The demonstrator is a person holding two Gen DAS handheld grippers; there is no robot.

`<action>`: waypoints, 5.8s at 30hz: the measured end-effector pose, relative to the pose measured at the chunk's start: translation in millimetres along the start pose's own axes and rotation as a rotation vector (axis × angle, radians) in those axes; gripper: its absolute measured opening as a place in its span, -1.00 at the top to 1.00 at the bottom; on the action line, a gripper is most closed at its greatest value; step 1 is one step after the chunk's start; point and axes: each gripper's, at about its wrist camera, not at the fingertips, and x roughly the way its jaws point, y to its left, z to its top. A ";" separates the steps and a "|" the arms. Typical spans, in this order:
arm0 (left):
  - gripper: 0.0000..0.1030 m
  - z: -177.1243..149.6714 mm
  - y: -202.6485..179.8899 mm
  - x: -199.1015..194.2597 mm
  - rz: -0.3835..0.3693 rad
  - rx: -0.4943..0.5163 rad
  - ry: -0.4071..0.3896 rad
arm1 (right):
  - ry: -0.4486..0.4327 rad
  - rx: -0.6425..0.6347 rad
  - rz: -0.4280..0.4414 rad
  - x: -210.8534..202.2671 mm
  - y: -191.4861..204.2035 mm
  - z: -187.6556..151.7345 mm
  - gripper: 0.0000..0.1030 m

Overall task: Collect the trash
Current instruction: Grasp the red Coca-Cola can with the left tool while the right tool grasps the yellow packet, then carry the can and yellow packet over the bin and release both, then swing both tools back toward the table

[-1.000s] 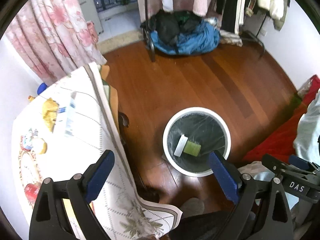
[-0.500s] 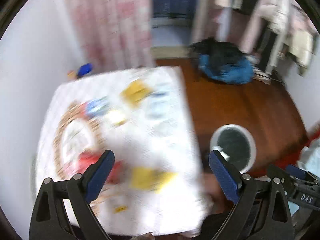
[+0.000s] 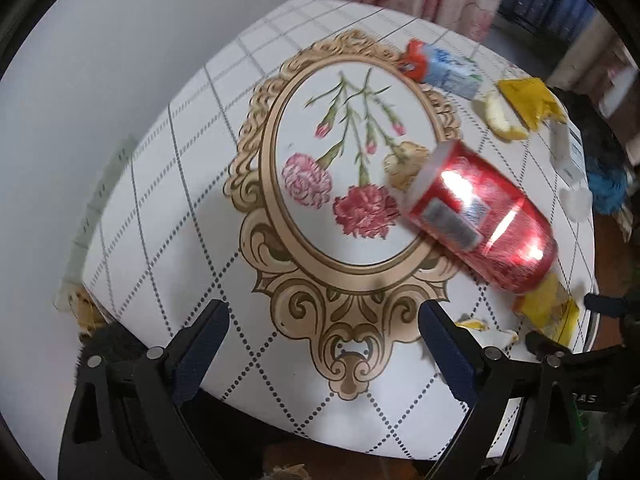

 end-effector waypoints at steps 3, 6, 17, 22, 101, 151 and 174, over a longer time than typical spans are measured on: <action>-0.88 5.8 -0.1 2.8 -0.055 -0.037 0.017 | -0.013 0.068 0.034 -2.7 -8.2 4.8 -0.58; -0.88 18.2 -10.8 6.1 -0.141 -0.078 0.050 | -0.026 0.256 0.035 -7.0 -34.3 1.1 -0.49; -0.85 65.1 -51.1 36.4 -0.334 -0.334 0.222 | -0.061 0.644 0.089 -15.3 -89.9 0.1 -0.46; -0.73 75.7 -63.2 42.8 -0.320 -0.240 0.193 | -0.007 0.656 0.201 -8.7 -98.0 -9.4 -0.55; -0.21 -37.1 -454.1 10.9 -0.454 0.695 0.134 | -0.298 1.077 0.054 17.7 -348.8 -274.7 -0.17; -0.94 -66.6 -429.4 -42.9 -0.246 0.772 -0.054 | -0.233 1.092 -0.055 -13.3 -338.5 -300.2 -1.00; -0.94 72.6 -198.9 -100.3 -0.122 0.378 -0.250 | -0.445 0.839 0.108 -133.7 -196.4 -135.5 -1.00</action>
